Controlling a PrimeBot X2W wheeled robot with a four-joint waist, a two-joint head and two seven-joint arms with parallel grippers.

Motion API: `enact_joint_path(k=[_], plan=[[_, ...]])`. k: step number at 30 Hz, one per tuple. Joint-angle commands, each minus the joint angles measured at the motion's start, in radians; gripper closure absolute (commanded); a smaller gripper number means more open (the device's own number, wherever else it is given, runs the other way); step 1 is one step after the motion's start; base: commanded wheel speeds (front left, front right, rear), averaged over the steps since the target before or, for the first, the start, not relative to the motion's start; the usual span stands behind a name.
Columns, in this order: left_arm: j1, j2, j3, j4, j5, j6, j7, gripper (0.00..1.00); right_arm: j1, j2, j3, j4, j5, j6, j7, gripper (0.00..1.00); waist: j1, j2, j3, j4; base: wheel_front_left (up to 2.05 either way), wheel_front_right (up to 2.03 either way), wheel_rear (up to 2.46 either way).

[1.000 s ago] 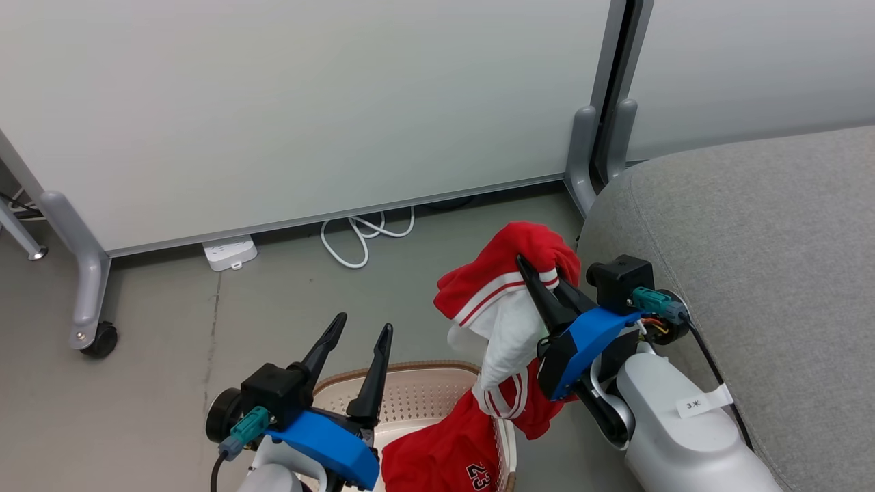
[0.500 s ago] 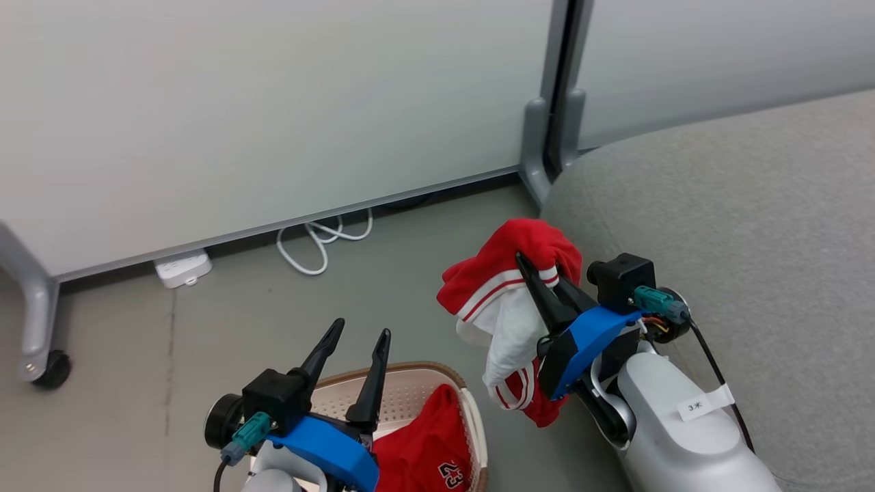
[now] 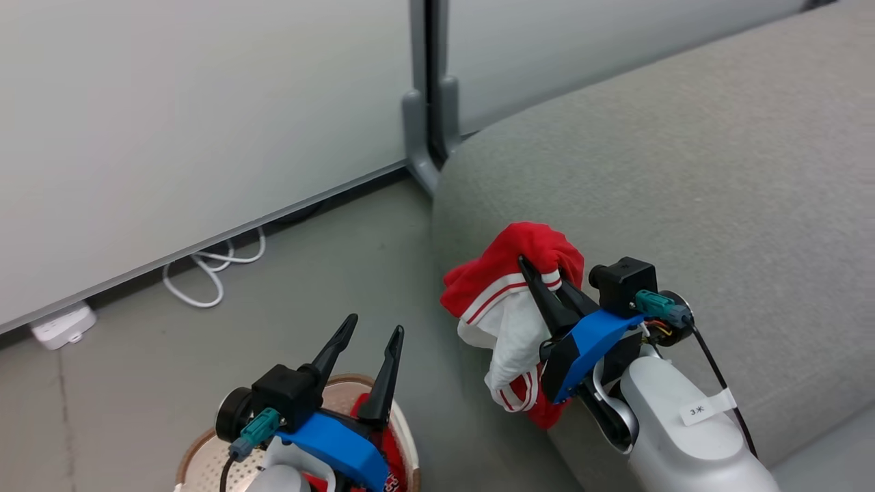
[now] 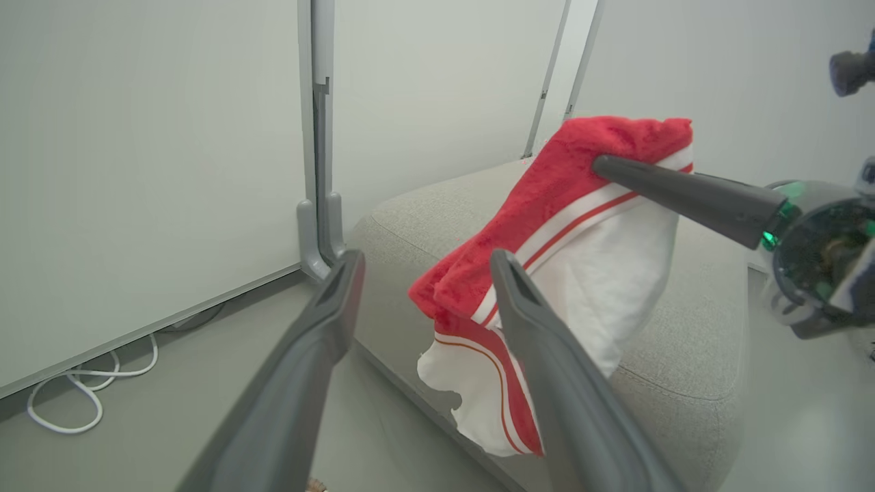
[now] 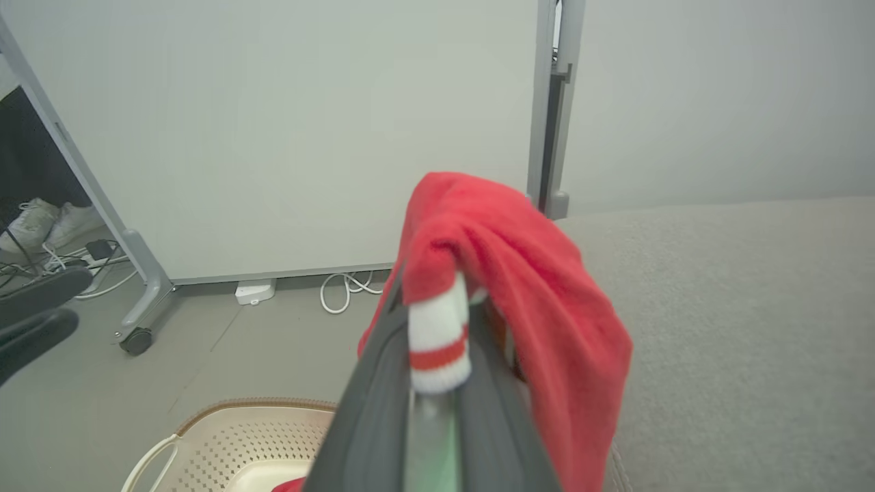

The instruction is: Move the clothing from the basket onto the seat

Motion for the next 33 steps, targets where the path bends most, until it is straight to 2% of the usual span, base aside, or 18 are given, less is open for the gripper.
enact_joint_path(k=[1,8,17,28,33], plan=[[-0.013,0.005,0.001,-0.004,-0.003,-0.002,-0.003,0.00,0.008,-0.003,-0.003,-0.008,-0.006,0.000,0.000,1.00,0.0000,0.0000,0.011,-0.046,0.00,0.00,0.00],[-0.027,0.015,0.000,-0.005,0.001,-0.002,-0.003,0.00,0.017,-0.003,-0.011,-0.028,-0.005,0.000,0.002,1.00,0.0000,0.0000,0.039,-0.123,0.00,0.00,0.00],[-0.051,0.025,-0.010,-0.002,-0.005,-0.002,-0.003,0.00,0.023,-0.003,-0.022,-0.036,0.001,0.000,-0.003,1.00,0.0000,0.0000,0.057,-0.165,0.00,0.00,0.00],[-0.081,0.041,-0.020,-0.008,-0.005,-0.002,-0.003,0.00,-0.030,-0.003,-0.061,-0.024,-0.005,0.000,-0.011,1.00,0.0000,0.0000,0.114,-0.154,0.00,0.00,0.00],[-0.132,0.066,-0.042,-0.022,0.007,-0.002,-0.003,0.00,-0.139,-0.006,-0.161,0.005,-0.023,0.000,-0.013,1.00,0.0000,0.0000,0.203,-0.118,0.00,0.00,0.00]])
